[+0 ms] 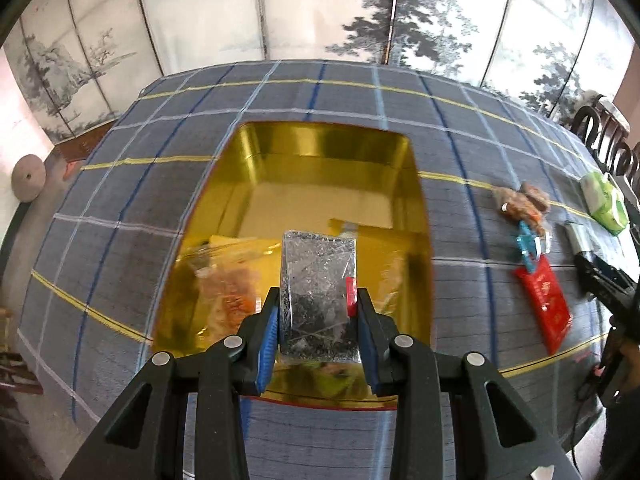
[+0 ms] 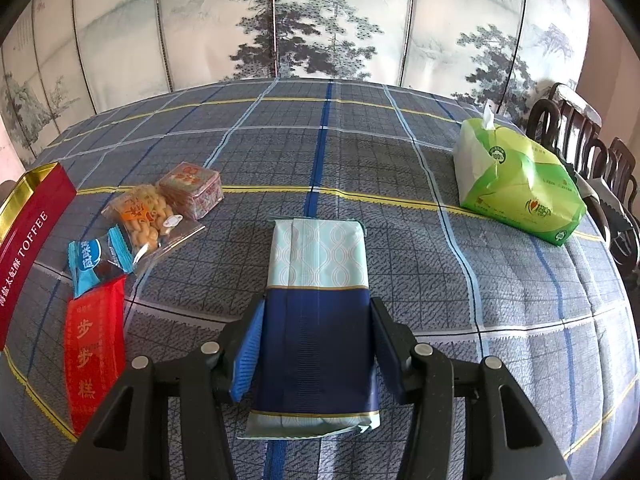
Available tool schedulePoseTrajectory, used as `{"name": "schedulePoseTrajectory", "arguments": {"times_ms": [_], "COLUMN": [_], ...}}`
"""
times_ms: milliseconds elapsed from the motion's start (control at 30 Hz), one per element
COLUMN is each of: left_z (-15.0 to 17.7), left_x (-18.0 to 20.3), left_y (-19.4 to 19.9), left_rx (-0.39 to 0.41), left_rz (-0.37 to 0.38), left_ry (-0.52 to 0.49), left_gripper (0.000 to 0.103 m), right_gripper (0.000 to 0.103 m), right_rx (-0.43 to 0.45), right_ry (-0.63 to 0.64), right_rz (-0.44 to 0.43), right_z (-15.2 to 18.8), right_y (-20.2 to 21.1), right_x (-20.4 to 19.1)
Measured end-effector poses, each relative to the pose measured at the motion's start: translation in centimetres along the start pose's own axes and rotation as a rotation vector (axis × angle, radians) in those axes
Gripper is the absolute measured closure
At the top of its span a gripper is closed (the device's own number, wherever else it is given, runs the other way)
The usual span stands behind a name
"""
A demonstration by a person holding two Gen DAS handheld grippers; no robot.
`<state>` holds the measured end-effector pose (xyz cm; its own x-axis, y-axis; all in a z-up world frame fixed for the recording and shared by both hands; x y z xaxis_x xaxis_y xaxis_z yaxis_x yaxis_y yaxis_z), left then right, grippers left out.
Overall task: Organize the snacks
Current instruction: 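Carry the grey bag into the tin and open the left gripper, then carry the blue-and-white box with the right gripper over the tin and lower it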
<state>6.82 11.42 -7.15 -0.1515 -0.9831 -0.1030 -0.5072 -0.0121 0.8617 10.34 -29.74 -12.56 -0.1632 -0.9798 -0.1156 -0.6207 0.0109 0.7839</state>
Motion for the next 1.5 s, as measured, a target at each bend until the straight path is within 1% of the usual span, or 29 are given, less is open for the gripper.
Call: {"name": "schedulePoseTrajectory", "arguments": {"times_ms": [367,600,700,833,1033,1100,1133,1167,1333,1500], "left_z": [1.8,1.9,2.1,2.3,2.4,2.5,2.5,2.5,2.0,1.5], "left_x": [-2.7,-3.0,-3.1,-3.1,-3.1,-3.1,-3.1,-3.1,-3.0,-3.0], "left_y": [-2.2,-2.4,-2.7,-2.7,-2.7,-2.7,-2.6,-2.5,-1.6,-0.7], "left_rx": [-0.048,-0.029,-0.032,-0.029,-0.028,-0.029,-0.028,-0.026,0.015,0.045], "left_rz": [-0.019,-0.050,-0.049,-0.068,-0.078,-0.072,-0.070,-0.070,-0.096,-0.087], "left_ry": [0.002,-0.049,-0.053,-0.073,-0.087,-0.083,-0.081,-0.079,-0.098,-0.094], "left_gripper": [0.072,0.071,0.070,0.067,0.065,0.063,0.060,0.054,0.041,0.039], "right_gripper": [0.052,0.052,0.052,0.053,0.053,0.053,0.053,0.053,0.053,0.053], "right_rx": [-0.044,-0.055,-0.055,-0.057,-0.056,-0.057,-0.058,-0.058,-0.058,-0.054], "right_ry": [-0.026,-0.055,-0.067,-0.081,-0.090,-0.094,-0.097,-0.101,-0.122,-0.133], "right_rz": [0.035,0.085,0.102,0.121,0.149,0.156,0.159,0.160,0.172,0.180], "right_z": [-0.1,-0.2,-0.2,-0.1,-0.1,0.0,0.0,0.0,0.0,-0.1], "right_y": [0.0,-0.1,0.0,0.1,0.1,0.2,0.2,0.2,0.3,0.7], "right_x": [-0.1,-0.2,-0.5,-0.6,-1.0,-1.2,-1.2,-1.2,-1.2,-1.2]}}
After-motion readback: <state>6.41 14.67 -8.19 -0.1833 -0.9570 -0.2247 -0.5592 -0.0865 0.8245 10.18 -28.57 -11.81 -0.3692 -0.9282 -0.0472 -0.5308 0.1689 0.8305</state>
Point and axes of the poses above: each gripper's, at about its wrist camera, not at the fingertips, and y roughly against the way its jaws point, x to its right, z to its underside, the point moved 7 cm from there along -y, roughly the way its jaws point, and after that the axes turned 12 degrees about -y, right-handed, at the moved point
